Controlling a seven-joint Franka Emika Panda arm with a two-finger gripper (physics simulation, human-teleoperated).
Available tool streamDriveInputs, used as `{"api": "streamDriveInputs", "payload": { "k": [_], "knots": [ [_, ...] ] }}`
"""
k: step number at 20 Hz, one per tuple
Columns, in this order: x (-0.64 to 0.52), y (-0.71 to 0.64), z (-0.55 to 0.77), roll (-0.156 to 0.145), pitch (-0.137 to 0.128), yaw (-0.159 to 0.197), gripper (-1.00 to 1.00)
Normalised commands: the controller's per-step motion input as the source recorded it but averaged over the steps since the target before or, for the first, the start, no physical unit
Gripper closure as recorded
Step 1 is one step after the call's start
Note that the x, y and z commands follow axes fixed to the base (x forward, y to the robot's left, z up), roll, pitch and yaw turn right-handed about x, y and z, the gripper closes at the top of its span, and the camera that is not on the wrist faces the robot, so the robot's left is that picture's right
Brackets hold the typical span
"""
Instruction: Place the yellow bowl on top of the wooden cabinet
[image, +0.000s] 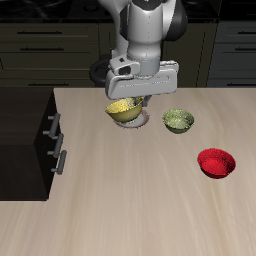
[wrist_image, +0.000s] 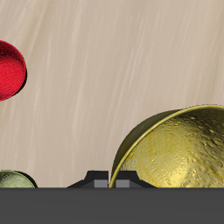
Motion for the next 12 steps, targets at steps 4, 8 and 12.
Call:
{"api": "streamDriveInputs", "payload": {
  "k": [4, 8, 12],
  "knots": [
    [-0.02, -0.08, -0.02, -0.016, -0.024, -0.033, 1.0],
    [-0.06, -0.01, 0.08, -0.004, 0.0, 0.004, 1.0],
    [-0.09, 0.02, 0.21, 0.007, -0.033, 0.019, 1.0]
  ]
}}
